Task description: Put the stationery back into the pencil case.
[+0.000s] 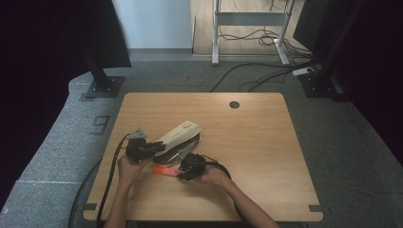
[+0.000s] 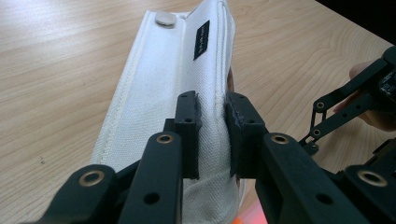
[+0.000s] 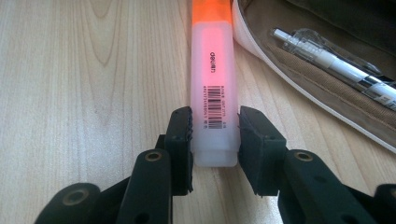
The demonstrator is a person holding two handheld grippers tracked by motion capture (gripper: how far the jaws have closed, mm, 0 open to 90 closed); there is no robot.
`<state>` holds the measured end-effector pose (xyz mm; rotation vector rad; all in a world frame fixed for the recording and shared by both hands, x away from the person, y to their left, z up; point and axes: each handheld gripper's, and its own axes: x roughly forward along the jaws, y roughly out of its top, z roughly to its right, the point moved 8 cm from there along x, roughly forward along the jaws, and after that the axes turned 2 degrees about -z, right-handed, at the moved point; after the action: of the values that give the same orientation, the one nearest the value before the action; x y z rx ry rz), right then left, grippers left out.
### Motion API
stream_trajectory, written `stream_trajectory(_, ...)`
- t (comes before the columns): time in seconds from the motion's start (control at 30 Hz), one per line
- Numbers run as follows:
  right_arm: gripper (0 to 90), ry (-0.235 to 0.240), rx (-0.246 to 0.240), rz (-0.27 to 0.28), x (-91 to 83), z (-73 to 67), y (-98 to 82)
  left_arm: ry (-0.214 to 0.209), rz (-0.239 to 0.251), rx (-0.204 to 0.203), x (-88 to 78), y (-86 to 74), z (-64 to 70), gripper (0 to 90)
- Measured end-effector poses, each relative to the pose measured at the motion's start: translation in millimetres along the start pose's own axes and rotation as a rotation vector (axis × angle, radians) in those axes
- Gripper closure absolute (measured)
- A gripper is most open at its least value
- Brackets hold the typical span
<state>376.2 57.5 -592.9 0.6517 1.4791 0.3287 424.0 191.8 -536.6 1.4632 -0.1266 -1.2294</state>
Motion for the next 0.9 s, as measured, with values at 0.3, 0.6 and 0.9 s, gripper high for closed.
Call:
stream_trajectory(0.3, 64.8, -0.002, 0.007, 0.028, -8.7, -3.3, 1.5, 0.000, 0.000, 0.001, -0.2, 0.1, 0.0, 76.0)
stream_trajectory(0.6, 64.5, -0.019, -0.016, -0.020, -4.6, -1.8, -2.6, 0.001, -0.001, 0.002, -0.1, -0.1, 0.2, 76.0)
stream_trajectory(0.9, 53.9, -0.036, -0.037, -0.025, 5.6, -0.4, 11.1, 0.000, -0.003, 0.006, -0.1, -0.2, 0.6, 76.0)
